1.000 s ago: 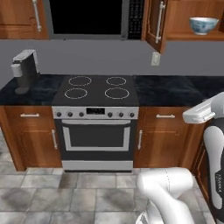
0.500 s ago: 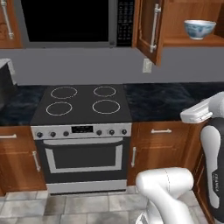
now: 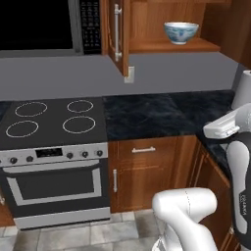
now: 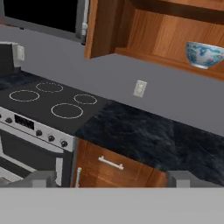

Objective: Pick up the bowls from the cabinet and place each bowl in front of a stool on the dining counter.

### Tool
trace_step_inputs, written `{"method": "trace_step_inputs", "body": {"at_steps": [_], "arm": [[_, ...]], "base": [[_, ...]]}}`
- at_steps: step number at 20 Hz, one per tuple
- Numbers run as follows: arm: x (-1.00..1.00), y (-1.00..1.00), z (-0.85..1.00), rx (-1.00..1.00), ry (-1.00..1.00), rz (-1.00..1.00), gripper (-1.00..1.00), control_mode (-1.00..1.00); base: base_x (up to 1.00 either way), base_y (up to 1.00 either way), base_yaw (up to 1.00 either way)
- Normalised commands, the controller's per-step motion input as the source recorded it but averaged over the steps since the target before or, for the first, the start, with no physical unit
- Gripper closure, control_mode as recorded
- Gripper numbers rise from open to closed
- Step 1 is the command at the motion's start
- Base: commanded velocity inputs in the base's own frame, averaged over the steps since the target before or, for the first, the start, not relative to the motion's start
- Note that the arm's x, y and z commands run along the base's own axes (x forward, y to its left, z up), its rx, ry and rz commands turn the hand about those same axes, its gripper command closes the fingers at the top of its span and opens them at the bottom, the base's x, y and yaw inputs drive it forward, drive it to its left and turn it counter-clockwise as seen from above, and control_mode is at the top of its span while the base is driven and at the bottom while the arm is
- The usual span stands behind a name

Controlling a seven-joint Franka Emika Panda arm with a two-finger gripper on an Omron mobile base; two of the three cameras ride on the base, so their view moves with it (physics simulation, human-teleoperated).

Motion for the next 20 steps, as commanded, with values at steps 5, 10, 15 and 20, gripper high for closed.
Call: {"method": "trace_step_inputs", "body": {"at_steps": [5, 10, 15, 20], "arm": [[0.00, 0.00, 0.00, 0.00, 0.00, 0.00, -1.00, 1.00], [0.00, 0.00, 0.00, 0.00, 0.00, 0.00, -1.00, 1.00], [0.00, 0.00, 0.00, 0.00, 0.00, 0.00, -1.00, 1.00], [0.00, 0.00, 0.00, 0.00, 0.00, 0.00, -1.00, 1.00]], "base": [[0.55, -0.21, -0.24], [0.72, -0.03, -0.21], [0.58, -0.16, -0.20], [0.42, -0.14, -0.16]]}}
